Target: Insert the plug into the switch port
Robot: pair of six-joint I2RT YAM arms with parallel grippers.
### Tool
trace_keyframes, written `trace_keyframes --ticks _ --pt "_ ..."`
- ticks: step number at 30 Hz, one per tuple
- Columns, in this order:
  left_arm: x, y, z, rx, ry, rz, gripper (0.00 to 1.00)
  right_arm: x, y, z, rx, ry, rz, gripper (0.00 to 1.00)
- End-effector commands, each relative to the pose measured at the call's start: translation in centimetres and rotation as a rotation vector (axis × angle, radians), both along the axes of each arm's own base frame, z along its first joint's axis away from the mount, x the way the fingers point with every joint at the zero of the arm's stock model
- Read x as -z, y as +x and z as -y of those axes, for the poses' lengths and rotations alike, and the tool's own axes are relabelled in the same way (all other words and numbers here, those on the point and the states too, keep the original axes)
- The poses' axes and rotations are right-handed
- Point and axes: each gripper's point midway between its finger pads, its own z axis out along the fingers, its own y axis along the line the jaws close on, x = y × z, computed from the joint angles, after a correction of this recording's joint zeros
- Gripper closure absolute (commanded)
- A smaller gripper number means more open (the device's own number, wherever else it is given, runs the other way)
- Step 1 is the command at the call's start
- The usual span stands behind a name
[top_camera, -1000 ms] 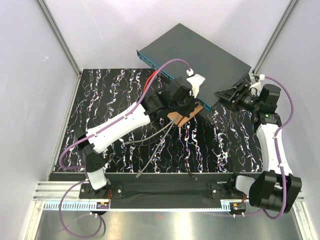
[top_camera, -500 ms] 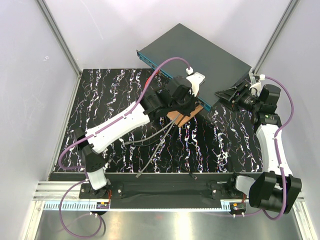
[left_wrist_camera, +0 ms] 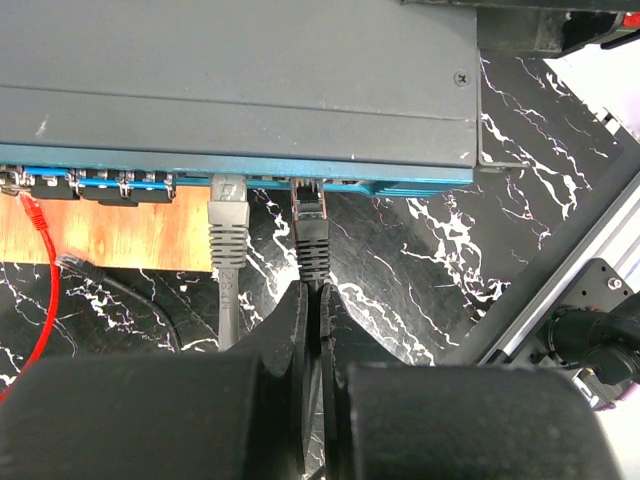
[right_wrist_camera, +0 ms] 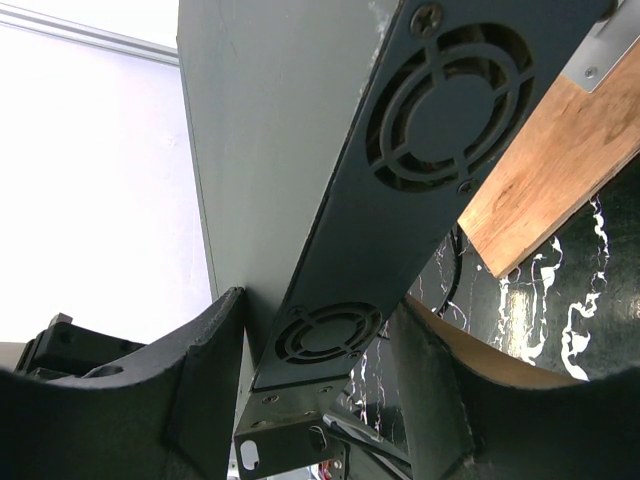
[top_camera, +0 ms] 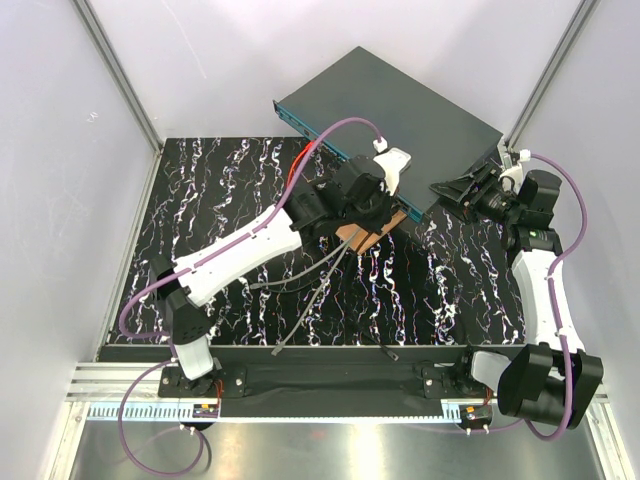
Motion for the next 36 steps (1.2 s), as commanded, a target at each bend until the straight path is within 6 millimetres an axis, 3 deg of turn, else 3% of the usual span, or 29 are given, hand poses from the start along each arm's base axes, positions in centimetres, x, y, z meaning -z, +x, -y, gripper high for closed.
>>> trace_keyframes --ticks 1,7,17,22,23,24,28,33,36 --pt "-3.8 2.7 2.3 -0.037 -0.155 0.116 1.0 -1.5 0.0 -0.2 -0.017 -0.039 0.103 1.0" --pt "-5.3 4.0 3.0 -0.052 -0.2 0.15 1.0 -1.5 -0.5 -0.6 -0.036 -0.02 0.116 1.0" --pt "-6.3 5.3 4.5 -0.049 -0.227 0.192 1.0 -1.0 -0.8 -0.7 -0.04 -0.016 0.11 1.0" --pt "-4.8 4.3 4.0 -0.009 -0.181 0.166 1.0 -1.1 -0.4 -0.4 -0.029 -0.036 0.102 1.0" --pt "-4.8 3.7 3.5 0.006 -0.18 0.156 0.96 -1.2 -0.3 -0.4 -0.027 -0.039 0.103 1.0" --pt "-3.1 3.2 3.1 0.015 -0.149 0.131 0.9 -1.5 -0.1 -0.3 -0.022 -0.046 0.11 1.0" --pt "-0.9 1.1 1.0 0.053 -0.091 0.075 0.61 -1.6 0.4 -0.1 -0.016 -0.052 0.105 1.0" --pt "-3.8 -1.7 -1.7 0.153 -0.138 0.087 0.47 -1.7 0.6 0.1 -0.01 -0.077 0.101 0.99" --pt "-6.5 -4.7 -3.5 0.29 -0.188 0.098 0.34 -1.8 0.6 0.1 -0.018 -0.088 0.108 0.93"
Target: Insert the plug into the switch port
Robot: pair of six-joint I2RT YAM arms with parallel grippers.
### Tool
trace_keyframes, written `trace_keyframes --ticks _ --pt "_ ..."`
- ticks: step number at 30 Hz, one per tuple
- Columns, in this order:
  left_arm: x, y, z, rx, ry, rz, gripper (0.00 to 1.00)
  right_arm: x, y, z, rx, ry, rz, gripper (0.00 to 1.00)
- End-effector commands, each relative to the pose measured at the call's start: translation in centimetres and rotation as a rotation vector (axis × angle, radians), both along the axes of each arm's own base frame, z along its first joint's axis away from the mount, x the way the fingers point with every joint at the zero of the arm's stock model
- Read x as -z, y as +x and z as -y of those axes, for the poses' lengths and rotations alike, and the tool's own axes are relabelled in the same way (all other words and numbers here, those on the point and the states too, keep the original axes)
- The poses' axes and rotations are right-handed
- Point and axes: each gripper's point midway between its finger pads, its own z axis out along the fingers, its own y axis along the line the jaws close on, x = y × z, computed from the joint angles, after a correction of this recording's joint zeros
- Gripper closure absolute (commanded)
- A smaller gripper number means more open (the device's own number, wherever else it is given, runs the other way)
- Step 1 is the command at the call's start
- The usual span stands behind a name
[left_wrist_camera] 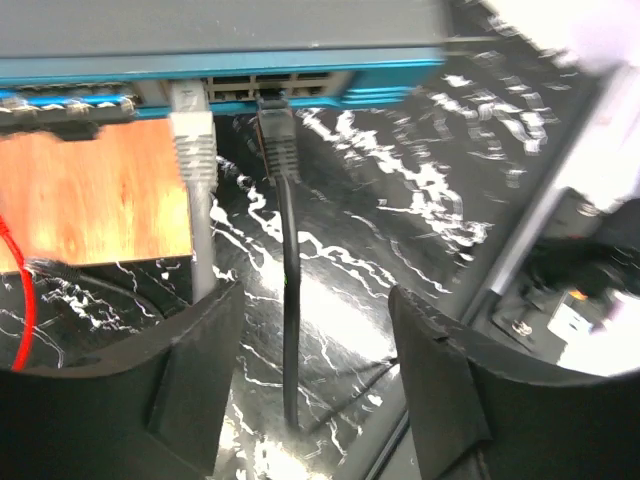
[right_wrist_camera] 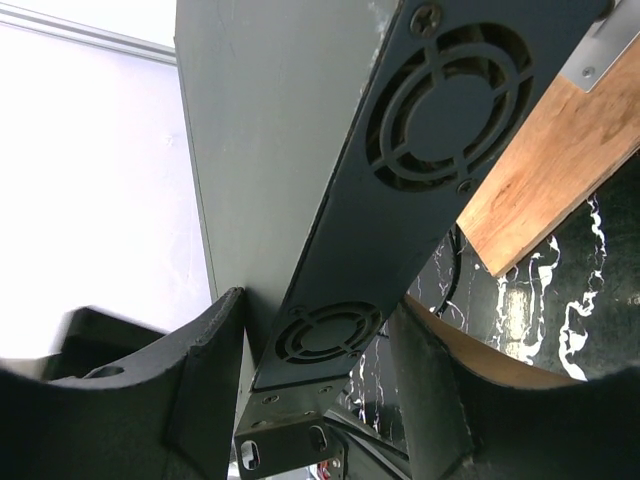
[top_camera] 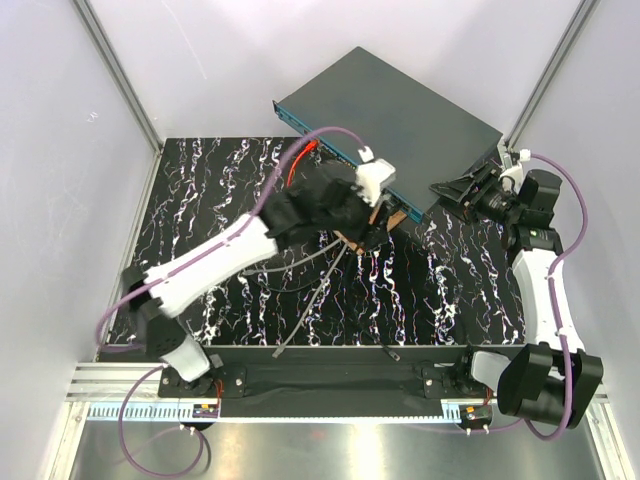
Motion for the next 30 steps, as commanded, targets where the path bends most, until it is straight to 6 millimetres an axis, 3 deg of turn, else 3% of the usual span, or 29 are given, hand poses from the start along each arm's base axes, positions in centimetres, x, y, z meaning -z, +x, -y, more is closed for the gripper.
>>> trace_keyframes --ticks 1,3,5,6,7,9,10,11,12,13,15,16,18,20,24,26,30 --pt "-8.8 -3.4 -3.0 0.168 -0.204 0.119 0.31 -1.7 0.6 0.0 -0.021 -0.091 0.105 0.92" --pt "-10.2 -5.4 -4.3 0.261 -0.248 0.136 0.18 -2.0 0.6 0.1 -0.024 -0.101 0.112 0.82" --pt "-11.4 -5.9 -7.2 0.251 -0.281 0.154 0.16 -2.0 0.4 0.1 -0.031 -0.121 0.11 0.71" --pt "-11.6 -5.7 -8.3 0.228 -0.282 0.159 0.16 -2.1 0.4 0.2 -0.032 -0.133 0.115 0.53" --pt "-11.9 -4.8 -10.6 0.164 -0.281 0.166 0.16 -2.2 0.2 0.2 -0.033 -0.139 0.112 0.45" --pt "-10.6 -3.4 -13.0 0.088 -0.243 0.157 0.16 -2.4 0.1 0.4 -0.018 -0.158 0.117 0.25" --pt "-10.0 -1.7 -15.5 -0.01 -0.218 0.149 0.17 -2.5 -0.2 0.5 -0.014 -0.167 0.118 0.1" --pt "-9.3 -0.8 -16.9 -0.064 -0.211 0.123 0.18 -2.4 -0.3 0.6 -0.006 -0.176 0.115 0.07" --pt "-7.9 0.0 -18.3 -0.117 -0.2 0.08 0.18 -2.8 -0.3 0.7 0.001 -0.189 0.126 0.05" --pt "-6.9 2.1 -21.5 -0.231 -0.195 0.05 0.19 -2.9 -0.7 0.7 -0.001 -0.207 0.129 0.0" --pt "-4.5 3.9 -24.8 -0.358 -0.172 -0.016 0.21 -3.5 -0.8 1.0 0.015 -0.236 0.139 0.0" --pt "-2.7 5.2 -28.2 -0.488 -0.148 -0.076 0.22 -3.3 -1.2 1.2 0.014 -0.263 0.134 0.0" --pt "0.8 6.9 -31.5 -0.644 -0.079 -0.187 0.27 -4.0 -1.4 1.7 0.035 -0.307 0.151 0.0" --pt "4.9 7.2 -33.7 -0.775 0.034 -0.319 0.32 -4.1 -2.0 2.0 0.039 -0.358 0.156 0.0" --pt "10.6 6.3 -34.9 -0.9 0.11 -0.474 0.34 -4.4 -2.0 4.1 0.117 -0.484 0.131 0.0" --pt "13.5 6.1 -35.3 -0.945 0.137 -0.53 0.36 -3.6 -2.2 4.8 0.123 -0.532 0.082 0.0" --pt "17.6 6.5 -35.9 -1.007 0.193 -0.596 0.48 -4.2 -2.2 6.2 0.166 -0.616 0.066 0.0"
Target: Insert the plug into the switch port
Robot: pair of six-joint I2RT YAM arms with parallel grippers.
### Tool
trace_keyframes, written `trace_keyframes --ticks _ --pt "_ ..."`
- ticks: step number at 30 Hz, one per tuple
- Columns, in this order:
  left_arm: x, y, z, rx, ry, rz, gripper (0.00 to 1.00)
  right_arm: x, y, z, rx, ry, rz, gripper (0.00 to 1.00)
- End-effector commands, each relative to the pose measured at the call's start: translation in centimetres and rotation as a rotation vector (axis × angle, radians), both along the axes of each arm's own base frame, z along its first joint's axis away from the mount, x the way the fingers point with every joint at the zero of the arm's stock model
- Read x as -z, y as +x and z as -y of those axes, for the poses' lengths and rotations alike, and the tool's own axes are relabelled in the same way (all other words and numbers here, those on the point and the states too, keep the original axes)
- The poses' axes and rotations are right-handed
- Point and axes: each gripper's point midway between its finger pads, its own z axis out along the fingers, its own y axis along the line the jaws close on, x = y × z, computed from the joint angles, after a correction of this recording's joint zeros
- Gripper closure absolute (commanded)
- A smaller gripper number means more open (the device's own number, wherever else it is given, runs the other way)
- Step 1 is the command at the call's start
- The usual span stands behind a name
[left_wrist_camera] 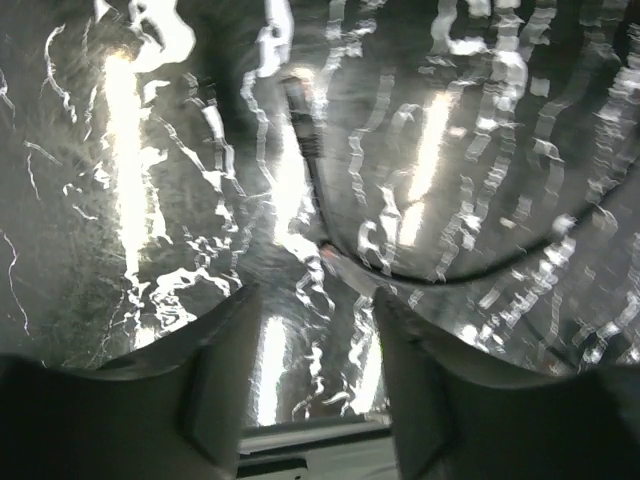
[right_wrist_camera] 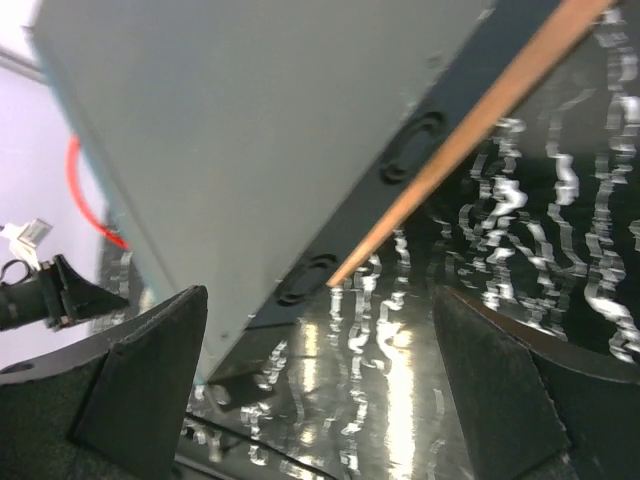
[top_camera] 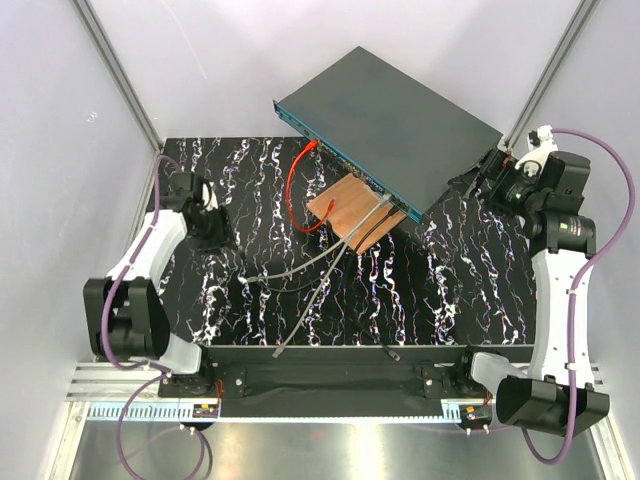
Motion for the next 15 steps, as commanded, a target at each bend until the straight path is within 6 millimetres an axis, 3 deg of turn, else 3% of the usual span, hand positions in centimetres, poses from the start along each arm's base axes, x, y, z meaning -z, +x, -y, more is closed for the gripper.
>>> trace_keyframes --ticks 1,7,12,15 --pt "2.9 1.5 -1.0 -0.09 0.056 -0.024 0.51 -0.3 -0.4 1.8 0.048 -0.129 -0.014 0.0" --pt "5.6 2.7 1.0 -0.048 0.04 -0.051 0.61 -1.7 -0.7 1.8 0.042 -0.154 0.036 0.0" --pt "7.5 3.3 2.5 -0.025 0.059 -0.077 0.61 -1.5 -0.5 1.6 0.016 -0.156 0.026 0.0" --pt "8.7 3.7 2.2 -0.042 0.103 -0.111 0.61 -1.3 -0.2 1.7 0.019 -0.157 0.007 0.0"
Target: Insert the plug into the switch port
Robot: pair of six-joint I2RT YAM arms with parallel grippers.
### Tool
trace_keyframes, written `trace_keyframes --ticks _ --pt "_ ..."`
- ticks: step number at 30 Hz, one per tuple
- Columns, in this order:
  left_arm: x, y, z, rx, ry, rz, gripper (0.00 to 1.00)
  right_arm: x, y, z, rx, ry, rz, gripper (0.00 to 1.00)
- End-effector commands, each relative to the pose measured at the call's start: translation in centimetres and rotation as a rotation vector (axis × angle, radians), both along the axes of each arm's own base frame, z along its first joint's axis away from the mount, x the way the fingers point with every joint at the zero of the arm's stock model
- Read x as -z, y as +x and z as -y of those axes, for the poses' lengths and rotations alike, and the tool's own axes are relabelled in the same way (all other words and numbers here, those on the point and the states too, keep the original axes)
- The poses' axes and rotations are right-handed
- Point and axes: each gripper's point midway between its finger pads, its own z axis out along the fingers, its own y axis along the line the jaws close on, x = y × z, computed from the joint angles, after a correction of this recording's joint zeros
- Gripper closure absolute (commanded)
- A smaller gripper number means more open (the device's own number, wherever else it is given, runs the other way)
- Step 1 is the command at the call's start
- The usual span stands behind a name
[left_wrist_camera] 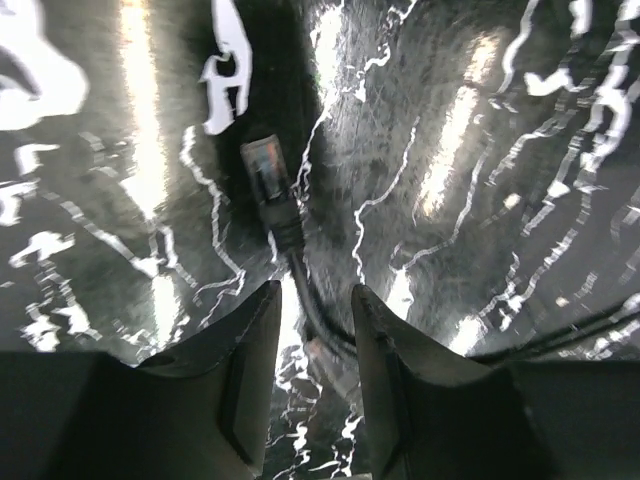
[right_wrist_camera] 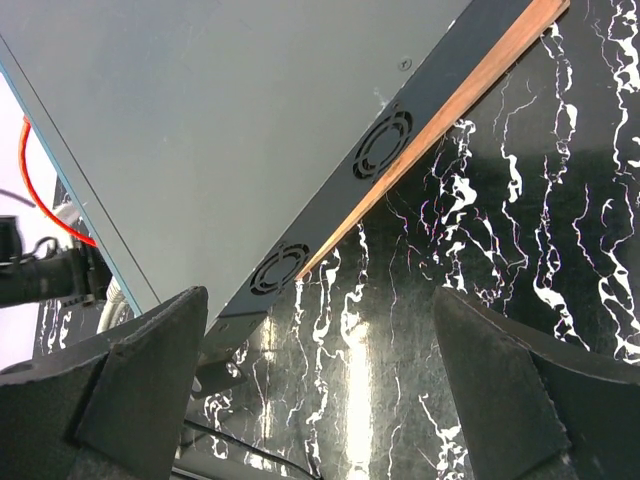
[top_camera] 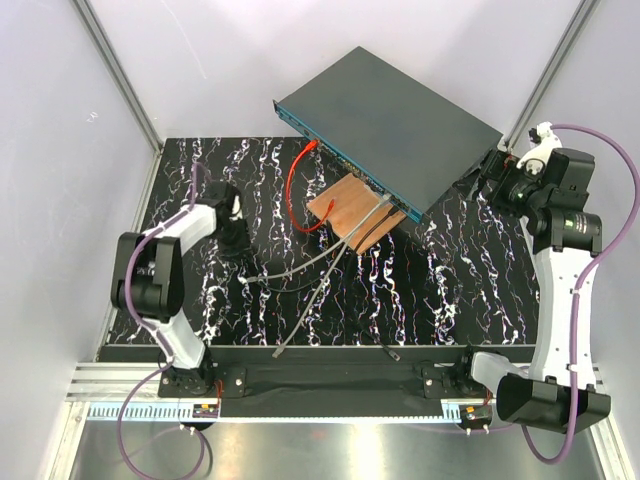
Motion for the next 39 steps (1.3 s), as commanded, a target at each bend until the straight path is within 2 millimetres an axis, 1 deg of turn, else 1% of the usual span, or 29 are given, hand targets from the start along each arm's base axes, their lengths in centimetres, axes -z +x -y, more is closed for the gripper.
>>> trace_keyframes --ticks 1,5,7,8,9,11,12,14,15,16,18,19,20,22,23,24,26,27,28,29,30,31,33,34,35,36,37,38,39 --pt "0.6 2.3 -0.8 -0.048 0.074 0.032 0.61 -1.2 0.5 0.4 0.0 -0.034 0.024 0.0" --pt "1.9 2.4 -1.8 -0.053 0.14 -0.015 0.64 -2.2 0.7 0.4 -0.004 -0.046 0.049 0.0" --pt "2.6 2.3 -1.9 -0.043 0.15 -0.033 0.76 -2.3 0.8 0.5 -0.005 -0.054 0.049 0.01" --pt "2.5 2.5 -1.9 -0.037 0.149 -0.025 0.8 -2.5 0.9 0.5 -0.007 -0.056 0.054 0.0" --pt "2.2 3.3 -1.8 -0.037 0.145 -0.003 0.89 -2.5 1.0 0.5 -0.015 -0.058 0.055 0.0" --pt "0.6 4.5 -1.6 -0.038 0.125 0.051 0.98 -2.9 1.0 0.0 -0.049 -0.05 0.07 0.0" --pt "-1.1 6.1 -1.5 -0.036 0.116 0.117 1.0 -3.0 1.1 -0.3 -0.064 -0.046 0.08 0.0" --pt "-5.1 8.2 -1.7 -0.023 0.124 0.247 1.0 -3.7 1.0 -1.1 -0.113 -0.034 0.106 0.0" --pt "-7.9 9.9 -1.6 -0.019 0.12 0.341 1.0 -3.9 1.1 -1.5 -0.143 -0.028 0.113 0.0" --pt "-11.7 10.8 -2.1 -0.009 0.141 0.454 1.0 -4.3 0.8 -2.3 -0.197 -0.01 0.124 0.0" --pt "-17.0 12.4 -2.5 0.0 0.169 0.634 1.0 -5.3 0.7 -3.0 -0.241 0.003 0.151 0.0" --pt "-20.0 13.0 -3.1 0.022 0.214 0.723 1.0 -5.6 0.6 -3.3 -0.263 0.007 0.161 0.01" --pt "-23.7 12.6 -3.4 0.024 0.229 0.823 1.0 -6.3 0.4 -3.9 -0.307 0.016 0.185 0.0" --pt "-28.1 12.7 -3.9 0.061 0.284 0.96 1.0 -6.9 0.1 -4.6 -0.352 0.032 0.203 0.0" --pt "-31.2 12.0 -3.8 0.079 0.3 1.046 1.0 -7.3 0.1 -4.8 -0.368 0.034 0.22 0.0" --pt "-32.6 11.6 -3.8 0.138 0.351 1.087 1.0 -7.5 0.1 -4.9 -0.382 0.038 0.226 0.0" --pt "-35.3 10.5 -3.0 0.229 0.371 1.178 1.0 -8.3 -0.5 -5.9 -0.448 0.063 0.253 0.0" --pt "-37.3 9.0 -2.9 0.305 0.413 1.246 1.0 -8.5 -0.7 -6.3 -0.478 0.078 0.258 0.0" --pt "-38.2 8.0 -1.5 0.399 0.383 1.299 1.0 -9.0 -1.3 -7.1 -0.54 0.107 0.272 0.0" --pt "-38.3 7.4 -0.8 0.469 0.381 1.335 1.0 -9.7 -1.5 -7.4 -0.565 0.125 0.291 0.0" --pt "-39.8 5.5 -0.2 0.529 0.381 1.403 1.0 -9.9 -1.6 -7.7 -0.586 0.143 0.297 0.0" --pt "-40.1 4.4 1.4 0.663 0.365 1.457 1.0 -10.1 -1.9 -8.1 -0.613 0.166 0.301 0.0" --pt "-39.8 2.2 3.2 0.813 0.332 1.504 1.0 -11.1 -1.9 -8.4 -0.629 0.201 0.327 0.0" --pt "-40.5 0.0 4.7 0.96 0.321 1.577 1.0 -11.1 -2.0 -8.7 -0.648 0.22 0.33 0.0" --pt "-39.8 -1.2 5.4 1.041 0.299 1.576 1.0 -11.8 -2.0 -8.9 -0.657 0.236 0.345 0.0" --pt "-39.4 -2.1 6.0 1.152 0.332 1.6 1.0 -11.8 -2.0 -9.4 -0.677 0.248 0.34 0.0" --pt "-39.5 -3.7 6.9 1.226 0.306 1.633 1.0 -12.2 -2.3 -9.8 -0.701 0.253 0.346 0.0" --pt "-38.7 -4.5 7.4 1.274 0.285 1.619 1.0 -12.1 -2.4 -10.3 -0.722 0.259 0.339 0.01" --pt "-38.6 -5.1 7.6 1.325 0.294 1.631 1.0 -12.0 -2.6 -11.5 -0.767 0.268 0.328 0.03"
